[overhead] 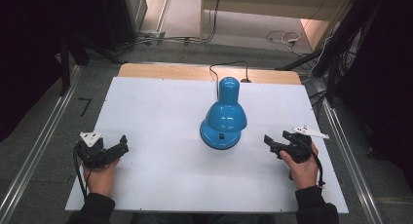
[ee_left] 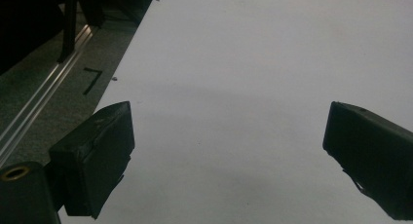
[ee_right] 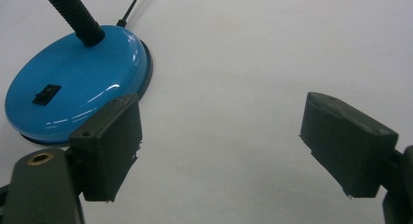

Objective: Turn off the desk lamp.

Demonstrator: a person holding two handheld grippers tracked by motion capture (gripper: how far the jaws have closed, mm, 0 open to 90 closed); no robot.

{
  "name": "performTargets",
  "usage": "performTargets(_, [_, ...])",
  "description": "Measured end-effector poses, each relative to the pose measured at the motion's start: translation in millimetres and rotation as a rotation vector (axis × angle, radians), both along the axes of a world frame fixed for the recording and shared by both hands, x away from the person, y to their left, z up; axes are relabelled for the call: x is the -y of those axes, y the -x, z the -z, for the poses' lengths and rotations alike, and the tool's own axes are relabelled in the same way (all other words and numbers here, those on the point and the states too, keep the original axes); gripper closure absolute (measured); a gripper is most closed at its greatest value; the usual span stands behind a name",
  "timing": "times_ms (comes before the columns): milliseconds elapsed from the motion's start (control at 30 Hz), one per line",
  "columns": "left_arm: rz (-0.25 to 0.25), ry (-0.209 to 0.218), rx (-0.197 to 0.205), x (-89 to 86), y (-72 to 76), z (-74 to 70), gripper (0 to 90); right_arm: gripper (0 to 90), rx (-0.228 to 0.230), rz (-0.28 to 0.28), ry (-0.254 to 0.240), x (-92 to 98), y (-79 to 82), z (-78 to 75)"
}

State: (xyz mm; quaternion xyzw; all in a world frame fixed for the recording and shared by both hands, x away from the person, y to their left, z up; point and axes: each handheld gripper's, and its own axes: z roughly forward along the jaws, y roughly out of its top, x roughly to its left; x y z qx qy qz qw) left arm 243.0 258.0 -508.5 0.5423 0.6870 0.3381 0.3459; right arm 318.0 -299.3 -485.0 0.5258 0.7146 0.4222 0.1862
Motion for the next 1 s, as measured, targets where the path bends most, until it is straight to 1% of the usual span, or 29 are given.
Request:
performTargets(367, [-0.001,-0.002,0.001,0.5,-0.3,0.4,5.4,13.8,-0.003,0.007,0.008,8.0,5.0,1.1])
performTargets(1000, [0.003,-0.004,-0.004,0.9,-0.8,0.8,5.4,13.6,-0.006,0.044,0.008,26.7,11.6,2.1])
